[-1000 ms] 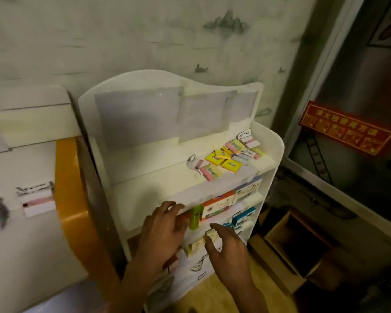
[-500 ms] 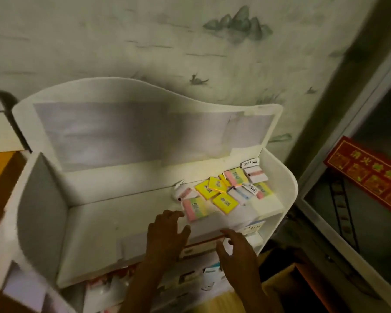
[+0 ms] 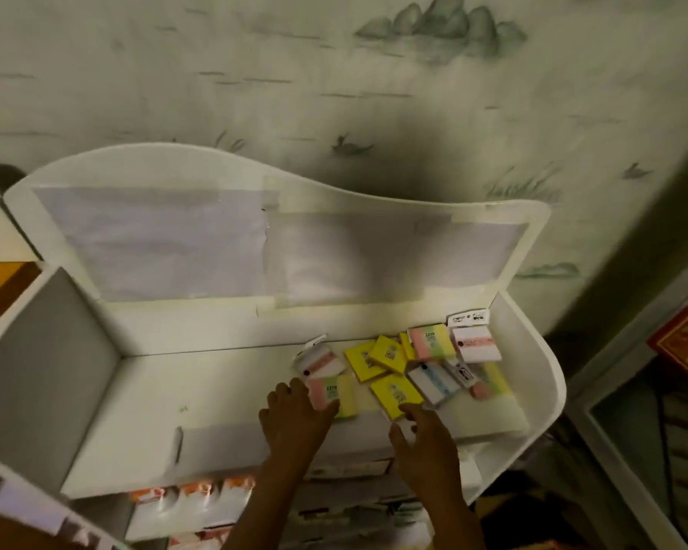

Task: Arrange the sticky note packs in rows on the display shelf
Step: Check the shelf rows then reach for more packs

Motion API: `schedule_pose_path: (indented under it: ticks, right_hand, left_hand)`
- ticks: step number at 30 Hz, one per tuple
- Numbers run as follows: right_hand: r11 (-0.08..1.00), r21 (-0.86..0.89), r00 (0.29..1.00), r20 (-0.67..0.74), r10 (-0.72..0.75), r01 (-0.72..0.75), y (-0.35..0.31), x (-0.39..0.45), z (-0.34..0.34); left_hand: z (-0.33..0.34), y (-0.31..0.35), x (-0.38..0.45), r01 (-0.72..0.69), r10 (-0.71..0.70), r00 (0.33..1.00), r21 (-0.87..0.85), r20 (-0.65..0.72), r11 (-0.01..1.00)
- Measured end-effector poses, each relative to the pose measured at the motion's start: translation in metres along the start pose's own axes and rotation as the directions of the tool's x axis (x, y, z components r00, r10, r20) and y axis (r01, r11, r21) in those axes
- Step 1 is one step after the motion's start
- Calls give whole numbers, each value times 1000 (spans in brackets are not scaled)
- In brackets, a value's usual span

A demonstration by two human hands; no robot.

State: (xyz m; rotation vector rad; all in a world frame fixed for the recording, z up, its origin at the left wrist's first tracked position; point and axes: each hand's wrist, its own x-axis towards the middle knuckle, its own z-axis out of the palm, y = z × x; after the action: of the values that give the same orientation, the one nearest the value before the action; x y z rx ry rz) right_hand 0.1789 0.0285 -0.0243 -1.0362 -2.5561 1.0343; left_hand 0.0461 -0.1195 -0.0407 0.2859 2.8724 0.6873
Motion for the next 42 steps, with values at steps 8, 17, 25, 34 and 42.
schedule_pose_path:
  ticks: [8, 17, 25, 34, 42]
  right_hand:
    - [996, -43, 996, 42, 74, -72, 24, 39, -4]
    - [964, -240, 991, 34, 130, -118, 23, 60, 13]
    - [975, -153, 986, 5, 165, -162, 23, 66, 23]
    - [970, -41, 970, 33, 240, -239, 17, 67, 16]
    - [854, 408, 946, 133, 296, -324, 19, 66, 11]
  left_hand:
    - [28, 11, 19, 127, -128, 992, 69, 12, 990]
    - [29, 12, 21, 174, -164, 985, -328, 58, 928]
    - [21, -1, 21, 135, -54, 988, -650, 142, 748]
    - [10, -16, 13, 230, -42, 969, -824, 245, 518]
    - [-3, -18, -3, 183, -51, 983, -898, 178, 400]
